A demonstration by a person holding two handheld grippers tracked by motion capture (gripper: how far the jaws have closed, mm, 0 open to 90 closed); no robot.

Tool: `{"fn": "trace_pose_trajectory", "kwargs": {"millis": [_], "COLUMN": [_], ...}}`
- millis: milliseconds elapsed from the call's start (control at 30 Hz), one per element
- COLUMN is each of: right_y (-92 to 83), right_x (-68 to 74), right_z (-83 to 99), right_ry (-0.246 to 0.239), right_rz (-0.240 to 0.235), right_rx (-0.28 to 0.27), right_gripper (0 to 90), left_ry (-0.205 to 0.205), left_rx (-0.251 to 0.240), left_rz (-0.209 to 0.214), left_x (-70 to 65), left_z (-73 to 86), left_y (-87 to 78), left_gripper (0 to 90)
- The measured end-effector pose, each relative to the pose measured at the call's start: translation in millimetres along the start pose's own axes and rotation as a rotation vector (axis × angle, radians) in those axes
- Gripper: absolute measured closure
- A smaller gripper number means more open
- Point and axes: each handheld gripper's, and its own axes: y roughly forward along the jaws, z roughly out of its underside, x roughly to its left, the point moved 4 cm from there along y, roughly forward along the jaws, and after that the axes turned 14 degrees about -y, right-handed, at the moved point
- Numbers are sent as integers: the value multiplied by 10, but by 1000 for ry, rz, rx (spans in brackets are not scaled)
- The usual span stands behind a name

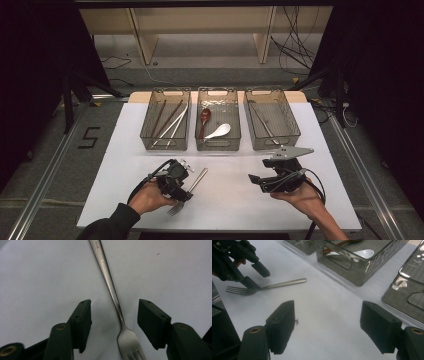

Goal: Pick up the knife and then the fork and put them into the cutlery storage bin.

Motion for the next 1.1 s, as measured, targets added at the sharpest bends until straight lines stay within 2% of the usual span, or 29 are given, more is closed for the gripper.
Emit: {"fn": "trace_pose_trajectory", "kwargs": {"millis": [167, 367, 700, 933, 1100], "right_y": [-9, -14, -4, 0, 7], "right_x": [9, 24, 43, 48, 57], "right_z": [-10, -14, -12, -11, -13], "right_ry": [-2, -8, -11, -11, -12], "right_rz": [1, -5, -9, -11, -13], "right_rx": [-5, -8, -6, -6, -5], "right_gripper": [290, 290, 291, 291, 291], "left_ry": [11, 60, 117, 126, 139], "left_rx": [17, 42, 55, 66, 67], "left_rz": [-8, -16, -46, -22, -4], "left_x": [10, -53, -111, -113, -109], "left_z": [-11, -19, -26, -34, -39], "left_y": [33, 79, 120, 120, 123], "left_gripper": [538, 608, 670, 742, 837]}}
